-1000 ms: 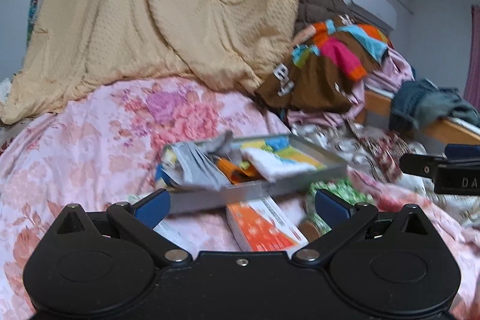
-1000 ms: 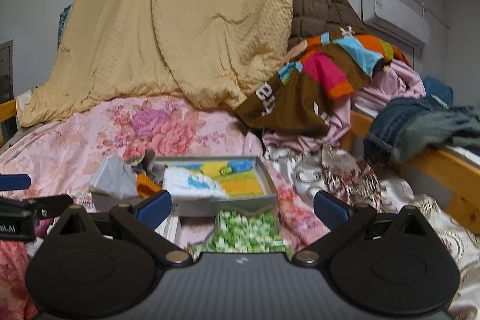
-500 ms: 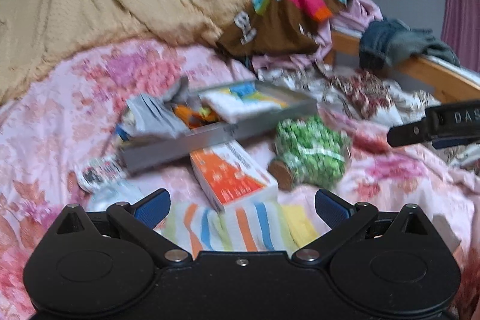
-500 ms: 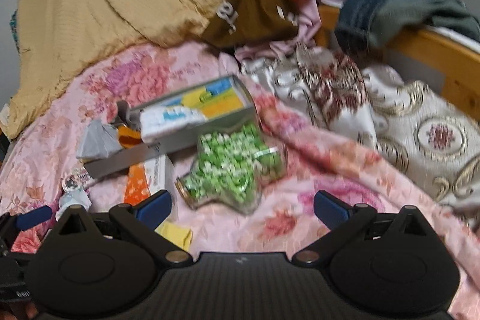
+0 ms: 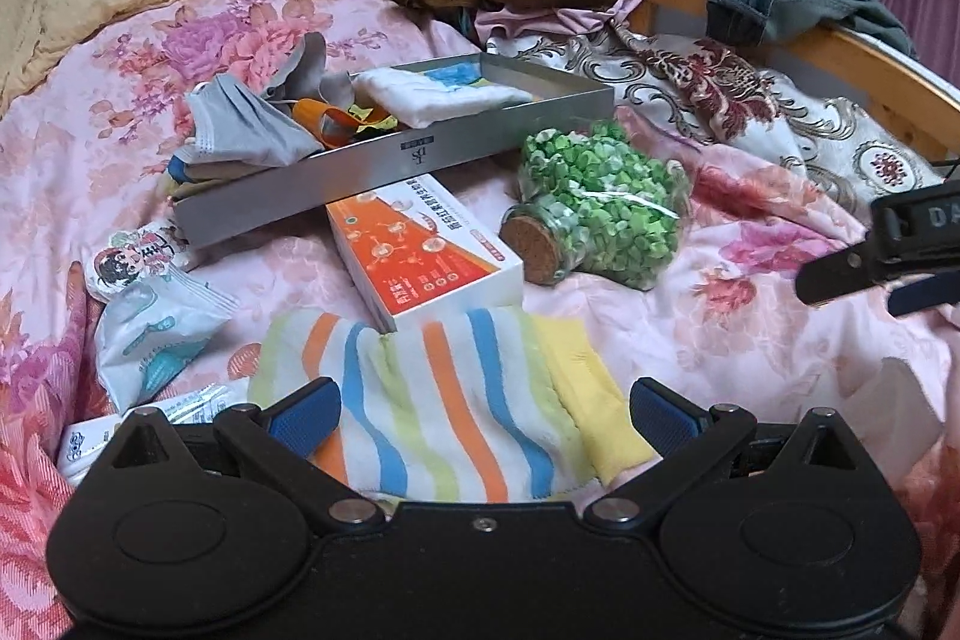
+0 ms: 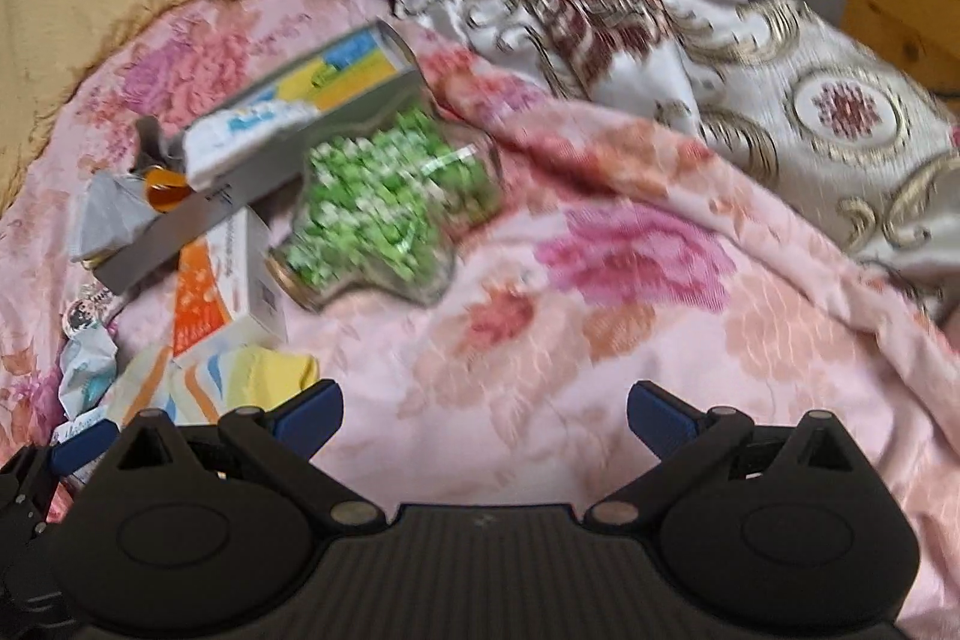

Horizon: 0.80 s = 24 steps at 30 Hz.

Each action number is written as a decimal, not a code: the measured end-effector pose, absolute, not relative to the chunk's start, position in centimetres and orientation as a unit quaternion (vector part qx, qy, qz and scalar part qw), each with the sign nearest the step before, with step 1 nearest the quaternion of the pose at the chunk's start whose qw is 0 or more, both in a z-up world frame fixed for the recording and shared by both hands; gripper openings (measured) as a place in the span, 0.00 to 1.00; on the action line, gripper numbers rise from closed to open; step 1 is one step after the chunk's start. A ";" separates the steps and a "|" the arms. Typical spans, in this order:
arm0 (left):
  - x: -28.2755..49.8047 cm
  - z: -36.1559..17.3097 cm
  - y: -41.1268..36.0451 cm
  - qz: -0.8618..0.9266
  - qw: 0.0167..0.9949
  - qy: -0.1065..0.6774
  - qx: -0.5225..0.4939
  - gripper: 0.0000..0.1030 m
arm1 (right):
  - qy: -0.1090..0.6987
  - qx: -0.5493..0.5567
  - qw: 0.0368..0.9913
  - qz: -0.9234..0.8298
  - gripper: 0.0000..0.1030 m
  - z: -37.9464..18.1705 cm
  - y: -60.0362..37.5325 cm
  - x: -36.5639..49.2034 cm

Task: Organize soft objects
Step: 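Grasp the striped towel with the left gripper while the right gripper reaches the white cloth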

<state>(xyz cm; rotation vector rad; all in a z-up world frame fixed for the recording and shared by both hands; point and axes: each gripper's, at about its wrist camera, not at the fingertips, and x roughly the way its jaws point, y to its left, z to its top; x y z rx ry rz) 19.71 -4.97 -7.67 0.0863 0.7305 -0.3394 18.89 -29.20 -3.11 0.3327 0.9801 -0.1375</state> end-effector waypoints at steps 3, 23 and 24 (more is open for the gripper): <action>20.1 -8.0 -5.1 -0.166 0.917 0.360 0.042 0.99 | 0.496 0.183 0.847 -0.061 1.00 -3.8 -29.6 18.9; 22.7 -11.3 -5.2 -0.168 0.888 0.428 0.033 0.94 | 0.577 0.272 0.769 -0.042 0.92 -8.1 -29.7 19.5; 22.8 -11.3 -5.1 -0.169 0.886 0.431 0.028 0.93 | 0.578 0.270 0.769 -0.040 0.90 -8.1 -29.5 19.6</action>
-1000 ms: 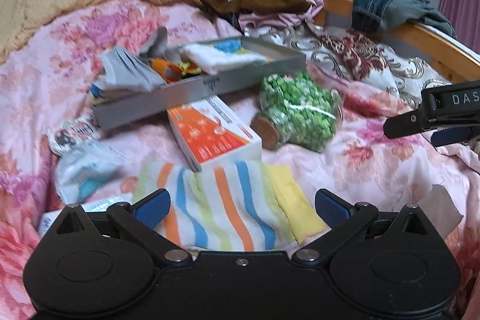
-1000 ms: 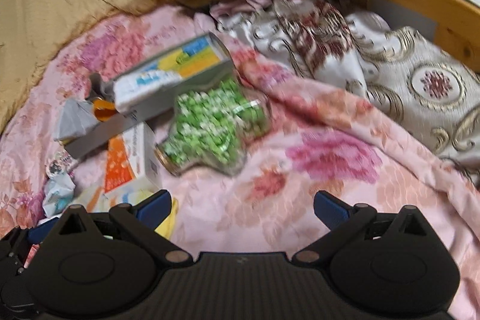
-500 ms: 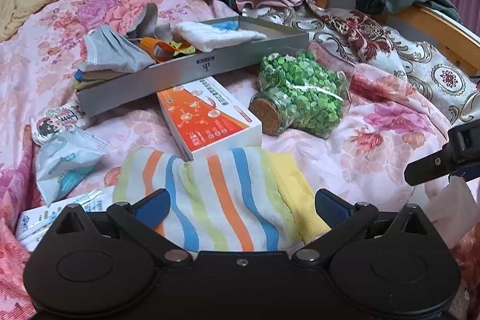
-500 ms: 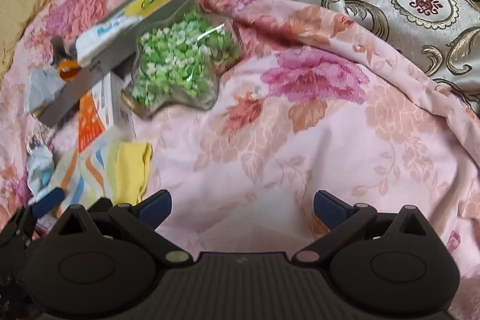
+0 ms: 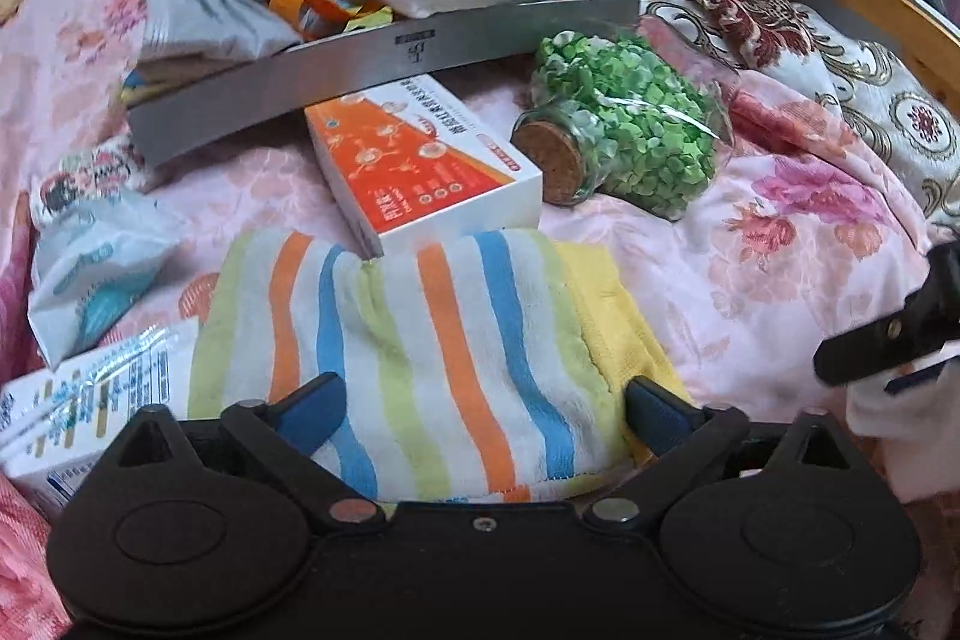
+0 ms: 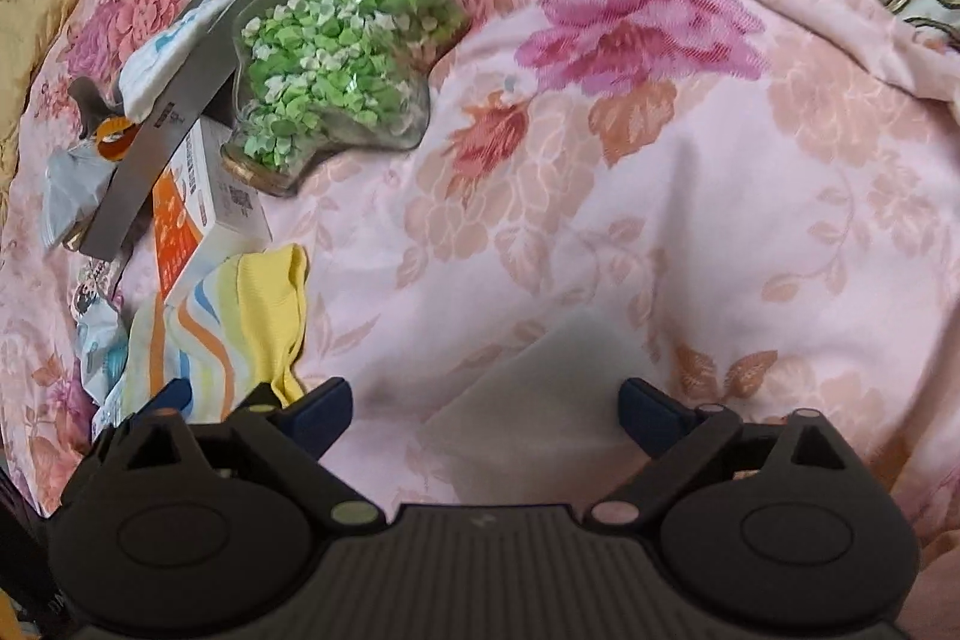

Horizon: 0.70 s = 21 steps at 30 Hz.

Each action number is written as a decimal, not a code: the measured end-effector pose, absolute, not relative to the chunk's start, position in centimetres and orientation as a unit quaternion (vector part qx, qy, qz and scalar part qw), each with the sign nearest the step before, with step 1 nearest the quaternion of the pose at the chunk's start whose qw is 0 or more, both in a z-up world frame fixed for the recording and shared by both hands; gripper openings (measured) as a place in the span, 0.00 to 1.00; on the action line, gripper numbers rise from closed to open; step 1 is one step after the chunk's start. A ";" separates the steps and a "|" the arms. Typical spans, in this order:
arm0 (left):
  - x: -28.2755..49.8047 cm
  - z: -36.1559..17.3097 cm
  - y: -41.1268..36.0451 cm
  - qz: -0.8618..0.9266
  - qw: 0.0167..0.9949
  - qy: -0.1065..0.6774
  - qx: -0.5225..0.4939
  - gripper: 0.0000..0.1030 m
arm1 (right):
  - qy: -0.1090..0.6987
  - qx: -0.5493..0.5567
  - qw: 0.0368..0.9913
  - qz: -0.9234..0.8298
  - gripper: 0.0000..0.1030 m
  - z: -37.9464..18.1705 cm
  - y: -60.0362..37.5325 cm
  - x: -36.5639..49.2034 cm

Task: Organize soft objects
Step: 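Grasp the striped towel with the left gripper while the right gripper reaches the white cloth, then close the right gripper on the white cloth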

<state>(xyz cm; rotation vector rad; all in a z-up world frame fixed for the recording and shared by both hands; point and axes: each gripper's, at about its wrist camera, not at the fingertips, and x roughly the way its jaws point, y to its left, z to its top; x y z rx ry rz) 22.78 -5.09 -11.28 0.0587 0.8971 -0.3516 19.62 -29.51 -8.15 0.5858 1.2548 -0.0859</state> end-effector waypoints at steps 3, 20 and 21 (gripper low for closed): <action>22.8 -11.4 -5.0 -0.175 0.881 0.439 0.019 0.84 | 0.575 0.270 0.772 -0.037 0.85 -8.0 -29.3 19.7; 23.8 -11.4 -3.6 -0.137 0.883 0.448 -0.014 0.54 | 0.570 0.283 0.771 0.000 0.37 -8.6 -28.6 20.0; 23.8 -11.3 -3.6 -0.135 0.884 0.448 -0.013 0.54 | 0.572 0.281 0.770 0.002 0.37 -8.6 -28.5 20.1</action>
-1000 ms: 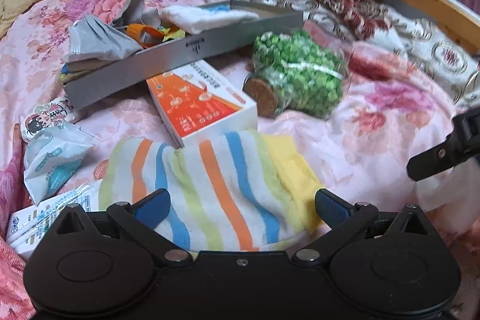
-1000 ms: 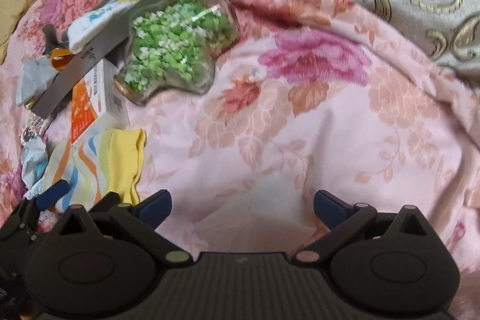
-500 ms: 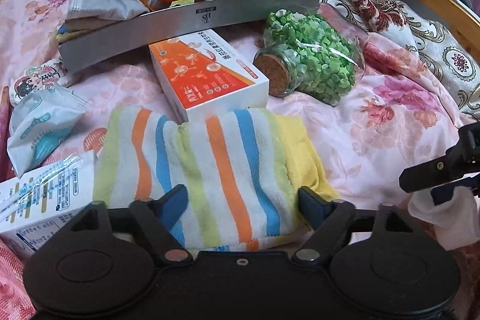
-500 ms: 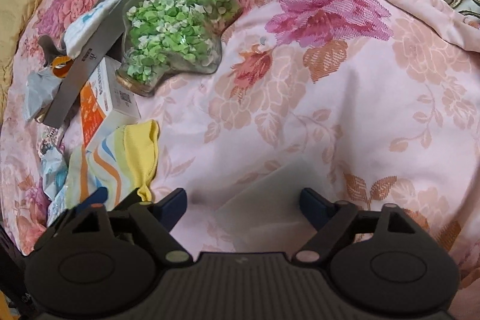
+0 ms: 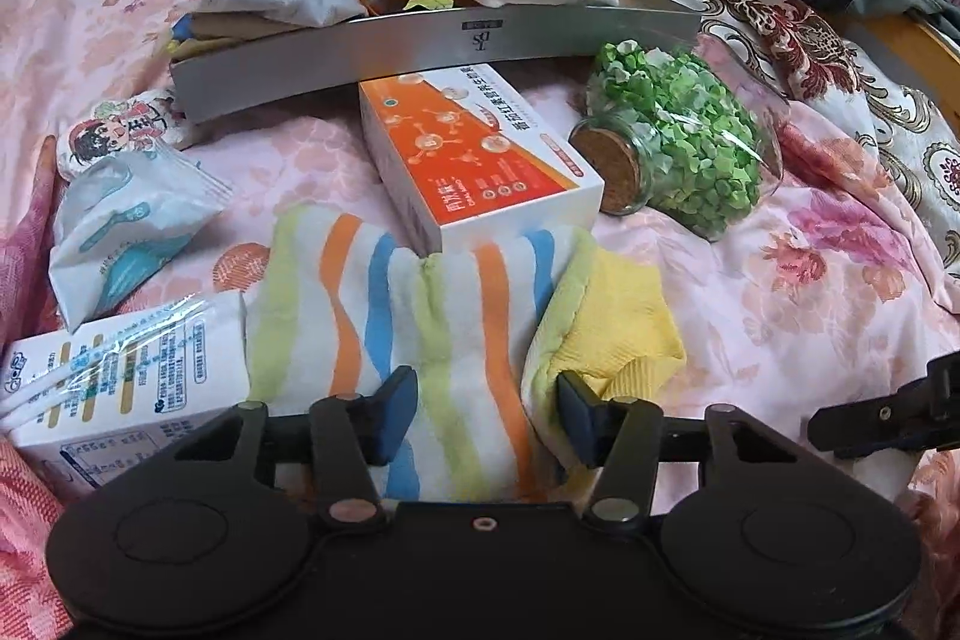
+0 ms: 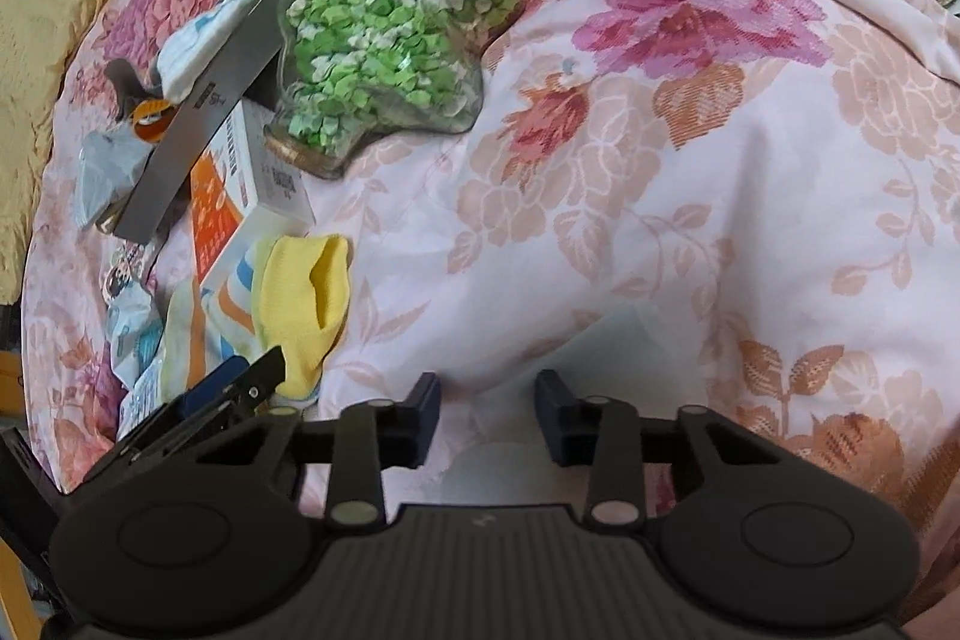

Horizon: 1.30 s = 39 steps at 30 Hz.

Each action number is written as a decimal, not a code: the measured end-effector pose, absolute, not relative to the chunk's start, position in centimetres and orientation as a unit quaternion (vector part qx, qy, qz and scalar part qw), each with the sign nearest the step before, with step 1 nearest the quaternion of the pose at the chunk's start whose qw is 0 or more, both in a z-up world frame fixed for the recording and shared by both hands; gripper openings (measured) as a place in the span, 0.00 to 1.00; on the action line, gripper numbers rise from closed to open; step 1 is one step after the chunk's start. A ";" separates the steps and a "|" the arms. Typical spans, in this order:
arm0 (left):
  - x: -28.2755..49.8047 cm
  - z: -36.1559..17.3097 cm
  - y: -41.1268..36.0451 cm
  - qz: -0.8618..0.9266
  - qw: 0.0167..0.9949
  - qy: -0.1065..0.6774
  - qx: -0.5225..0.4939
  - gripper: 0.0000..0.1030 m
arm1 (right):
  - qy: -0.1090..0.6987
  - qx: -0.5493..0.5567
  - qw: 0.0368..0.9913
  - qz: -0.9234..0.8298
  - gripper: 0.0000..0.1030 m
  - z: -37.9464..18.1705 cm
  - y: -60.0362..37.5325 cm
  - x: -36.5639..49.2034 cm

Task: Organize soft objects
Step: 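Close the right gripper on the white cloth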

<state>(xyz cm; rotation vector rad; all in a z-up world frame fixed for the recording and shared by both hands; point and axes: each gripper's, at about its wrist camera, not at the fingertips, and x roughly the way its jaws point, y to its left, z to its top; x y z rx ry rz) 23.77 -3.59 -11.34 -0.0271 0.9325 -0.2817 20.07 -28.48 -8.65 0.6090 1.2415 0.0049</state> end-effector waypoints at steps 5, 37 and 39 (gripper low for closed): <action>23.5 -10.9 -3.4 -0.122 0.887 0.446 -0.008 0.59 | 0.564 0.252 0.786 -0.005 0.47 -8.0 -28.0 19.8; 23.1 -11.5 -5.0 -0.163 0.869 0.462 0.064 0.67 | 0.609 0.164 0.776 -0.004 0.48 -8.8 -25.6 18.5; 23.0 -11.5 -5.0 -0.167 0.870 0.460 0.065 0.64 | 0.606 0.164 0.778 0.003 0.37 -8.8 -25.4 18.4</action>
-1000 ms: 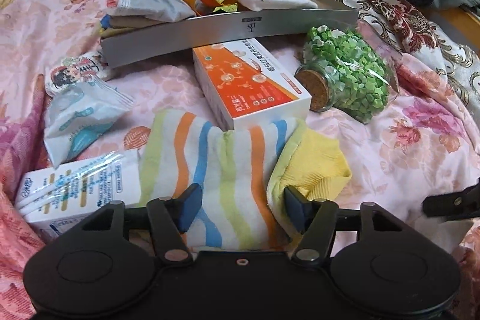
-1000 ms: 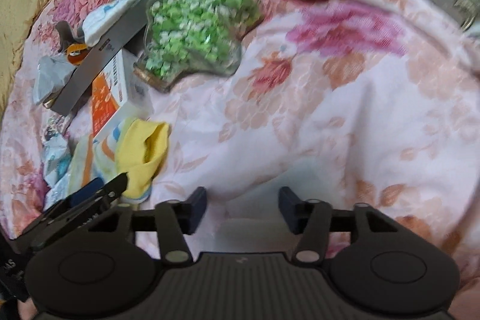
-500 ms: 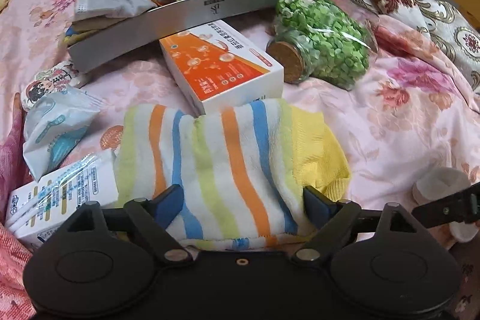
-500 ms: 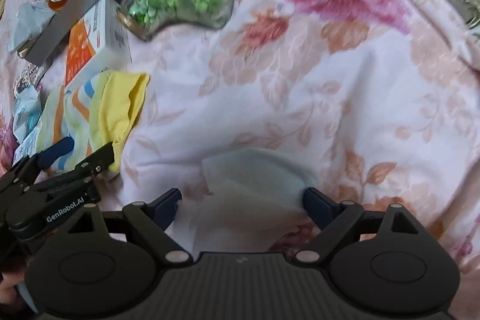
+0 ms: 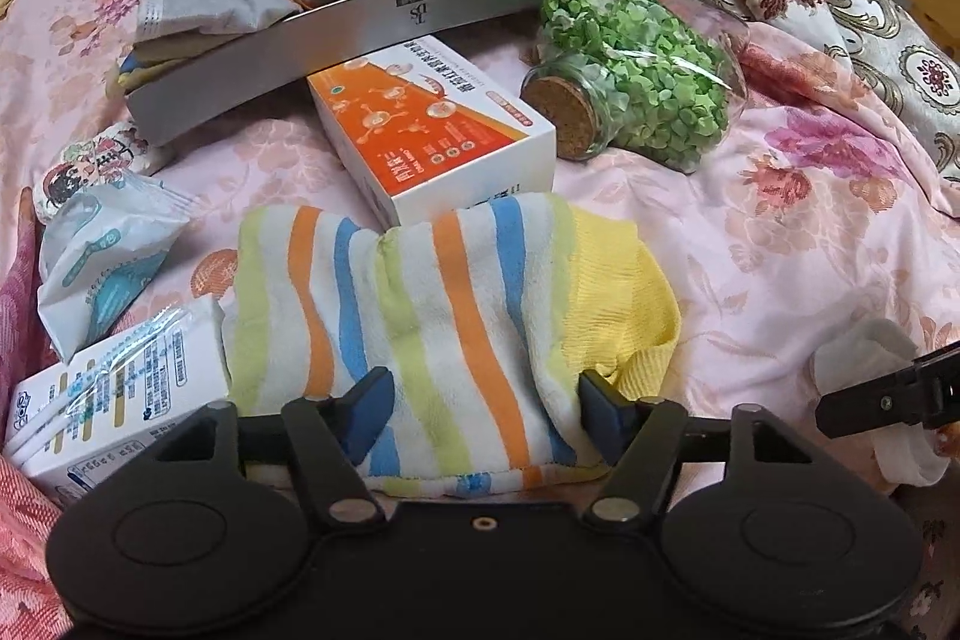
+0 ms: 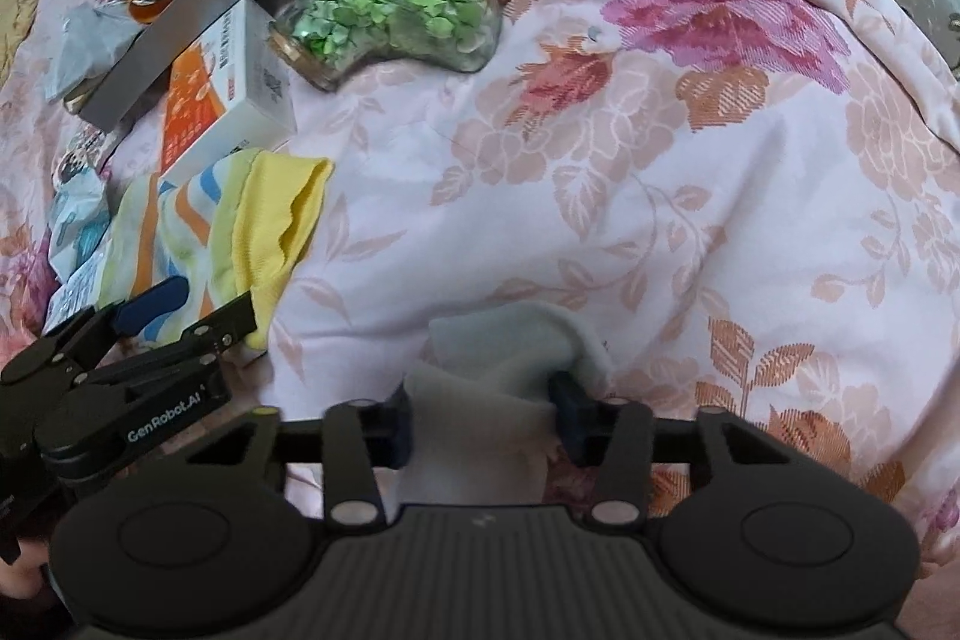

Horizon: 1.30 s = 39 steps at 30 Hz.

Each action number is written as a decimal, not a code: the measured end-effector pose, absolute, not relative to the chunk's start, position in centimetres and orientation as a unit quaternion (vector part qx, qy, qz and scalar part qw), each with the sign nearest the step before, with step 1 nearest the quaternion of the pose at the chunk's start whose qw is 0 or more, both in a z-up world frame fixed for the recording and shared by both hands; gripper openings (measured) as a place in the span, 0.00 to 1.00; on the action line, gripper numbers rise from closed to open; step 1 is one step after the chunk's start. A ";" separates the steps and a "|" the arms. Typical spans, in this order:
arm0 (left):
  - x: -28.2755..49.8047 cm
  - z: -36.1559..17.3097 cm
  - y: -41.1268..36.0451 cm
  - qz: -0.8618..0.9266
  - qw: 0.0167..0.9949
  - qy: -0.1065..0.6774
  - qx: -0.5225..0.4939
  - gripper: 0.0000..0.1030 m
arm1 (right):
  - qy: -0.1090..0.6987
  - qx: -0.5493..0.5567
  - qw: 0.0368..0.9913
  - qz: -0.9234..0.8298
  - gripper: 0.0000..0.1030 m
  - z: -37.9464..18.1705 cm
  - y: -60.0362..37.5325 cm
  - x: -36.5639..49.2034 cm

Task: Organize soft objects
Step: 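Close the right gripper on the white cloth, then carry the striped towel and white cloth over the tray with both grippers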

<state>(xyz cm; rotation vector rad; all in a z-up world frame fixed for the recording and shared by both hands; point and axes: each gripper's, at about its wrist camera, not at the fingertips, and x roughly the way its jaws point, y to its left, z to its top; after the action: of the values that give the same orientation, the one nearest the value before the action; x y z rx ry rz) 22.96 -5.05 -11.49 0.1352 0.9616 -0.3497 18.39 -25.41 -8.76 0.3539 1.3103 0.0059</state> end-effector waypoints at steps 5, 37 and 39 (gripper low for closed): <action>22.8 -11.3 -5.1 -0.172 0.870 0.457 0.065 0.44 | 0.593 0.174 0.785 0.028 0.23 -8.3 -25.1 18.2; 22.7 -9.9 -2.2 -0.075 0.911 0.406 0.014 0.36 | 0.457 0.209 0.849 0.160 0.16 -5.8 -22.6 19.9; 22.7 -9.9 -2.2 -0.068 0.915 0.397 0.024 0.38 | 0.457 0.207 0.850 0.161 0.16 -5.8 -22.5 19.9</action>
<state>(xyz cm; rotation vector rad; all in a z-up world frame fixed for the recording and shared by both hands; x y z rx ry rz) 22.66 -2.20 -9.86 0.0489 0.8173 -0.1410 19.90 -22.49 -5.80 0.4356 0.9626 0.3393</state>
